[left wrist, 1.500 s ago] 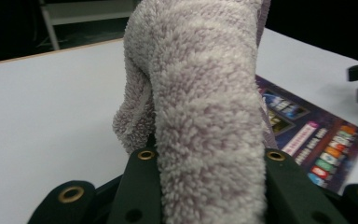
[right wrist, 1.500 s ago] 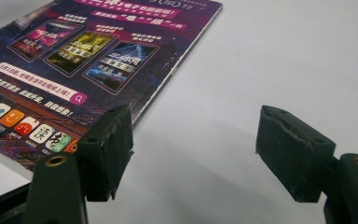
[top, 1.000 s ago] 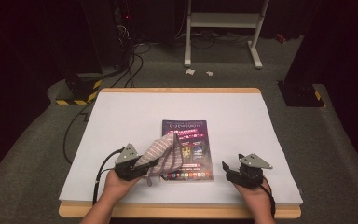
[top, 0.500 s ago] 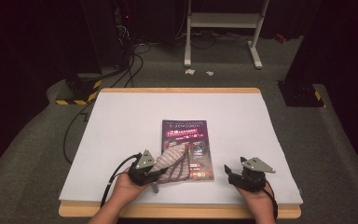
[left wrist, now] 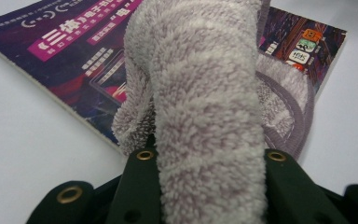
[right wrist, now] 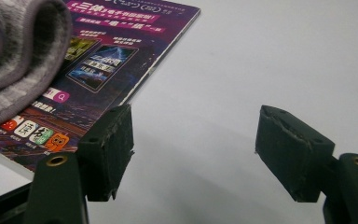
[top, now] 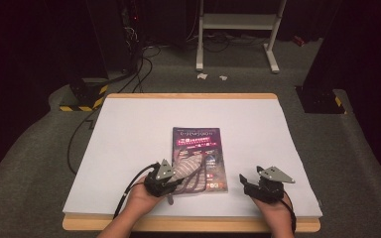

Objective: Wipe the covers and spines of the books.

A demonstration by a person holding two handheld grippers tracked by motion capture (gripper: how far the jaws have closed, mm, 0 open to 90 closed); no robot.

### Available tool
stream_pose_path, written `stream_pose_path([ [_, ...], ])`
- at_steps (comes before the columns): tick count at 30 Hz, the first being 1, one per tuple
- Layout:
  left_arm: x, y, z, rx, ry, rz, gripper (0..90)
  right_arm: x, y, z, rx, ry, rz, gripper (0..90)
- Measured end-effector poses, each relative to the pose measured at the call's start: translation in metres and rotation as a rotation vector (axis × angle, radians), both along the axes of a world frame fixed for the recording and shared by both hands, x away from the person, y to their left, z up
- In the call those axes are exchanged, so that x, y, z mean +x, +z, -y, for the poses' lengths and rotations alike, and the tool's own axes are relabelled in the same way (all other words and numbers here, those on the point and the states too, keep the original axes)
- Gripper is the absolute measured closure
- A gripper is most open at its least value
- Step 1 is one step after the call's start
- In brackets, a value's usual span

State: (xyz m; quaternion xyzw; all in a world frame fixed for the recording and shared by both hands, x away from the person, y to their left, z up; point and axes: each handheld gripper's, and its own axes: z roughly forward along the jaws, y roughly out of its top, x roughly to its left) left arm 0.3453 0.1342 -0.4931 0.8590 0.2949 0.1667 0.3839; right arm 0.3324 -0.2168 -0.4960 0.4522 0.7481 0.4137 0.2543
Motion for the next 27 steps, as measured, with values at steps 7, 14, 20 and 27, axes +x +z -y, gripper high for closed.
stream_pose_path([
  [7, 0.007, 0.002, 0.032, 0.033, -0.051, -0.002, 70.7, 0.001, 0.0, 0.001, 0.005, -0.002, -0.003, 27.8],
  [14, 0.01, 0.002, 0.067, 0.036, -0.093, -0.015, 70.7, 0.001, 0.0, 0.002, 0.003, -0.005, 0.002, 27.8],
  [20, 0.011, 0.001, 0.096, 0.043, -0.134, -0.007, 70.2, 0.001, 0.002, 0.008, 0.012, -0.024, 0.006, 27.9],
  [27, 0.008, -0.001, 0.072, 0.032, -0.114, 0.006, 70.3, 0.0, 0.0, 0.008, 0.011, -0.022, 0.002, 28.0],
])
